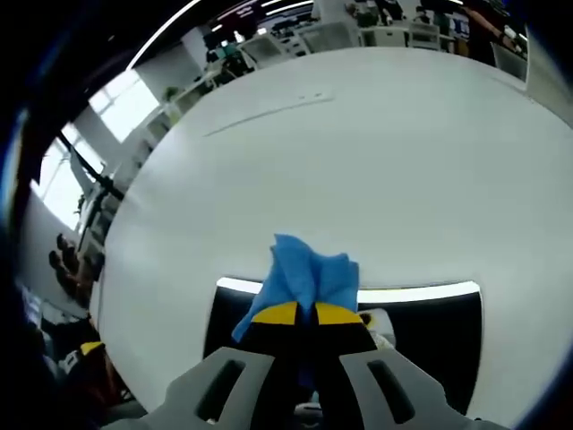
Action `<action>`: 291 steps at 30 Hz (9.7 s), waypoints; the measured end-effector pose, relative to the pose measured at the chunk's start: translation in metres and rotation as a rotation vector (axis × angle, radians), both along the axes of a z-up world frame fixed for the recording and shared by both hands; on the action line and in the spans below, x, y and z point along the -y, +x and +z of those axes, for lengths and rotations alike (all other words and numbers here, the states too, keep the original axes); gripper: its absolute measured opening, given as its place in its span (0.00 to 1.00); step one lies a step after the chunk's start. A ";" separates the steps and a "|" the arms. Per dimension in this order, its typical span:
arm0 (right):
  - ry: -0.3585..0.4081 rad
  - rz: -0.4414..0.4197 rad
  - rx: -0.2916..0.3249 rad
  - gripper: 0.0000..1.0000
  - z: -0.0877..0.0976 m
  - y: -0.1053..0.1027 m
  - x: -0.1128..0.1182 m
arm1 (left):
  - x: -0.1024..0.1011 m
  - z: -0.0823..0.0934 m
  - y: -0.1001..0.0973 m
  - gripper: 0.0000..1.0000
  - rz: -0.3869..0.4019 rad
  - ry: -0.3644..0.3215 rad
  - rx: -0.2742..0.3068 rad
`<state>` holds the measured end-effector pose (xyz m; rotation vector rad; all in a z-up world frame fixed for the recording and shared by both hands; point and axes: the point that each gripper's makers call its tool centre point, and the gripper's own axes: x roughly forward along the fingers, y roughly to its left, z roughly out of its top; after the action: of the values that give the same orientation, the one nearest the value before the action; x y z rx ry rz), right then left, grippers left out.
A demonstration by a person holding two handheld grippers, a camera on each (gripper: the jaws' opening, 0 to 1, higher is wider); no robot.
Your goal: Wipe the mirror surface with the cleaning cloth until all visible marks leave the cleaned area.
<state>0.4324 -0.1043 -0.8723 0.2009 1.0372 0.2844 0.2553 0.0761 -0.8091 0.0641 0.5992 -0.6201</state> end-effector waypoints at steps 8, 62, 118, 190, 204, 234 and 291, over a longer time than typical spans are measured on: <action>-0.004 0.018 -0.004 0.00 0.000 0.002 -0.012 | 0.000 0.000 0.000 0.94 0.000 0.002 -0.002; -0.001 0.148 0.056 0.00 0.003 -0.005 -0.063 | 0.001 -0.002 0.000 0.93 -0.004 0.005 -0.007; 0.088 0.170 0.107 0.00 0.007 -0.042 -0.069 | 0.001 -0.003 -0.002 0.92 -0.011 0.015 -0.014; 0.059 0.178 0.132 0.00 0.007 -0.045 -0.013 | 0.001 -0.004 -0.003 0.93 -0.011 0.013 -0.017; 0.059 0.167 0.146 0.00 0.006 -0.045 -0.001 | 0.007 -0.003 -0.005 0.98 -0.035 -0.001 -0.018; 0.047 0.156 0.162 0.00 0.006 -0.046 0.022 | 0.008 -0.004 -0.005 0.99 -0.035 -0.005 -0.023; 0.029 0.126 0.162 0.00 0.006 -0.045 0.083 | 0.005 -0.008 -0.005 0.99 -0.028 0.017 -0.041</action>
<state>0.3874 -0.1874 -0.8661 0.1366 0.8872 0.4239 0.2498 0.0715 -0.8173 0.0761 0.6437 -0.6452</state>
